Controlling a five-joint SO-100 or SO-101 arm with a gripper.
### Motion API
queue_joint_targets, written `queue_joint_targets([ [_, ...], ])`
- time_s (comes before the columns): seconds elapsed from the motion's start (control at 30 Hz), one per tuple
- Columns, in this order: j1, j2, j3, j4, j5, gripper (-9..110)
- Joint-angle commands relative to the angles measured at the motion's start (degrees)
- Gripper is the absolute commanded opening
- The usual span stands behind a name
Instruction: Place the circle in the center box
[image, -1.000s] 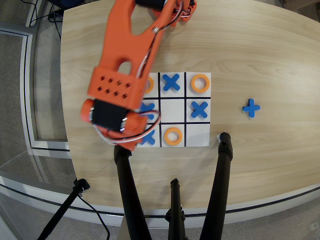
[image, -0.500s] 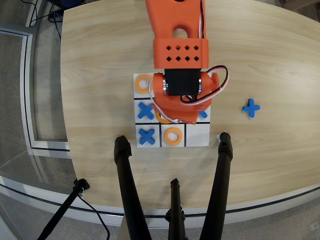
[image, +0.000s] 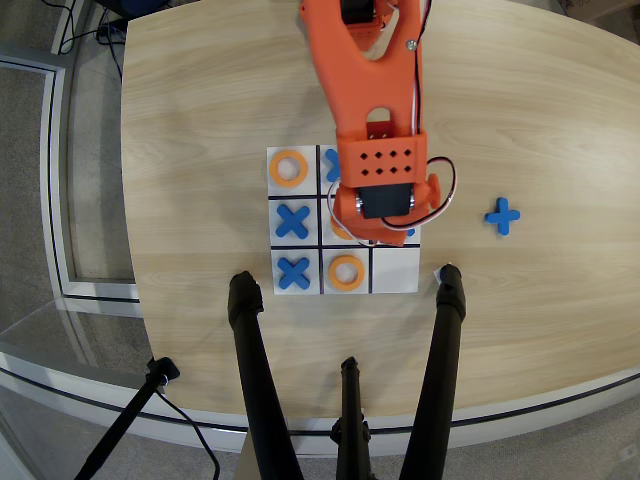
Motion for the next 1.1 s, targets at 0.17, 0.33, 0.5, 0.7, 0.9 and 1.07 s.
queue_joint_targets([
  [0.17,1.6,-2.8,-1.8,-2.5,-0.2,0],
  [0.33,2.0,-3.2,-2.0,-3.0,-0.3,0],
  [0.5,1.9,-3.7,-2.3,-3.2,0.0,0],
  [0.7,1.8,-5.2,-3.8,-3.3,0.4,0],
  [0.9,1.3,-5.9,-4.1,-3.9,0.5,0],
  [1.07,1.1,-5.5,-4.0,-3.5,0.5,0],
])
